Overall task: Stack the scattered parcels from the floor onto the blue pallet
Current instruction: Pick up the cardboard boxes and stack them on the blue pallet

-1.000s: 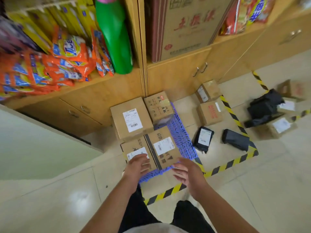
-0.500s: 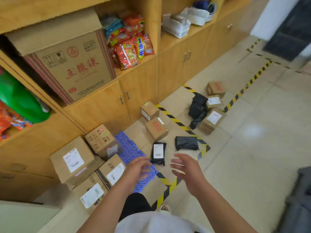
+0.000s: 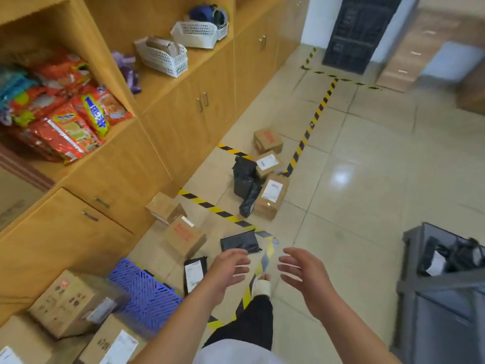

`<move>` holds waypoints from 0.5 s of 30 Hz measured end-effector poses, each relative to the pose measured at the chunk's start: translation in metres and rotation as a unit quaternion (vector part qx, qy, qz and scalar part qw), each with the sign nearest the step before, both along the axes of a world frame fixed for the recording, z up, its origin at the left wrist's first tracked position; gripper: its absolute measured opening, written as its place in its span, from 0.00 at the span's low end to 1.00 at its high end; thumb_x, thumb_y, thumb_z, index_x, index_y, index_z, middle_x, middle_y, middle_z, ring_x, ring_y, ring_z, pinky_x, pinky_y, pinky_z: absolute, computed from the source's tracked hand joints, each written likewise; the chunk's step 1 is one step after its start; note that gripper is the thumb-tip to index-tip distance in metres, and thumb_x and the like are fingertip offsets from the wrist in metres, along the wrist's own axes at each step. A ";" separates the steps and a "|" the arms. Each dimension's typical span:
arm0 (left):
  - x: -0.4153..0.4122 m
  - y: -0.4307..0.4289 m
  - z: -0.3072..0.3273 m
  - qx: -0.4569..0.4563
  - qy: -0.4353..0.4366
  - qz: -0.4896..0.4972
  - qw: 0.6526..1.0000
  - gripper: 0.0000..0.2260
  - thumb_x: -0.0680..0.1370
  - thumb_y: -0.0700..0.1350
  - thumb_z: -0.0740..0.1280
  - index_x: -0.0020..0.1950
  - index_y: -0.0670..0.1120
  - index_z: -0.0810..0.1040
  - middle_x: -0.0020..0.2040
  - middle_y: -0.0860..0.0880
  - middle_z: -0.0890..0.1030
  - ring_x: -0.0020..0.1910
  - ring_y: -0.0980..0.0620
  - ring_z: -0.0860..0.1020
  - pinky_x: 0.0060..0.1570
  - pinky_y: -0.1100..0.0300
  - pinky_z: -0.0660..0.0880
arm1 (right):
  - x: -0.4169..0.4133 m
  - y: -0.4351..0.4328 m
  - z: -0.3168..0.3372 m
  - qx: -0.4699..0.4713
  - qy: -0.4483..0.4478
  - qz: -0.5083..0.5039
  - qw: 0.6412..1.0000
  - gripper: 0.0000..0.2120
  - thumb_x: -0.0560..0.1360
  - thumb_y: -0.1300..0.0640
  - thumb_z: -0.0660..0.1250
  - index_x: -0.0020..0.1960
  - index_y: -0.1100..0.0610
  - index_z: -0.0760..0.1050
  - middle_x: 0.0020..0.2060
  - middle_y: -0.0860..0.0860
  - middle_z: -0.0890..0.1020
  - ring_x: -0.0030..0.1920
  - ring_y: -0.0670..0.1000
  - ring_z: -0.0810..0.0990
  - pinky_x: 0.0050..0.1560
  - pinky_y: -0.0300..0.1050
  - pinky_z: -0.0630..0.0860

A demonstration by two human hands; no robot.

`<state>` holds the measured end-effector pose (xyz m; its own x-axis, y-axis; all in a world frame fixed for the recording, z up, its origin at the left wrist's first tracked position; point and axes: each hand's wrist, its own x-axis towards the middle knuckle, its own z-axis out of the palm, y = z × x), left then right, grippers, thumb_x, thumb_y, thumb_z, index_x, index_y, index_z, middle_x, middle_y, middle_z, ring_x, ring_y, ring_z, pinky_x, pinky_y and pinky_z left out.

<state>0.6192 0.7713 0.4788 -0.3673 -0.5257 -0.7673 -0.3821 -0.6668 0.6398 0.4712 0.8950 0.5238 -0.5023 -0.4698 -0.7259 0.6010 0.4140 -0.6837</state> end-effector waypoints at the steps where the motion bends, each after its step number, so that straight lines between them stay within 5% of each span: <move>1: -0.023 -0.011 0.000 0.001 0.000 0.000 1.000 0.07 0.81 0.43 0.63 0.56 0.46 0.79 0.54 0.44 0.83 0.48 0.48 0.82 0.52 0.53 0.78 | -0.023 -0.010 0.002 0.004 0.003 -0.006 1.000 0.11 0.77 0.57 0.67 0.55 0.63 0.80 0.47 0.60 0.84 0.45 0.58 0.83 0.46 0.49 0.79; 4: -0.085 -0.043 0.006 0.005 -0.010 0.006 1.000 0.08 0.81 0.42 0.62 0.58 0.45 0.78 0.51 0.44 0.83 0.46 0.49 0.81 0.57 0.51 0.77 | -0.086 -0.037 0.017 0.020 0.014 -0.012 1.000 0.10 0.78 0.57 0.67 0.55 0.62 0.80 0.48 0.60 0.84 0.45 0.57 0.84 0.49 0.51 0.79; 11: -0.206 -0.107 0.024 0.000 0.013 0.001 1.000 0.09 0.81 0.43 0.63 0.60 0.45 0.78 0.55 0.43 0.83 0.48 0.48 0.81 0.47 0.57 0.78 | -0.210 -0.089 0.038 0.000 0.022 -0.043 0.999 0.11 0.78 0.57 0.66 0.56 0.61 0.80 0.50 0.60 0.85 0.48 0.58 0.84 0.51 0.52 0.81; 15: -0.253 -0.140 0.013 -0.016 -0.004 0.023 1.000 0.09 0.81 0.42 0.63 0.59 0.45 0.79 0.55 0.42 0.82 0.54 0.45 0.82 0.56 0.50 0.80 | -0.270 -0.128 0.022 -0.002 -0.008 -0.034 0.999 0.12 0.77 0.57 0.67 0.57 0.62 0.80 0.48 0.59 0.85 0.47 0.57 0.84 0.49 0.51 0.80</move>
<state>0.3665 0.6314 0.4923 -0.3365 -0.5663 -0.7524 -0.3573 -0.6625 0.6584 0.2008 0.7671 0.5457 -0.5215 -0.4379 -0.7323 0.6387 0.3688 -0.6753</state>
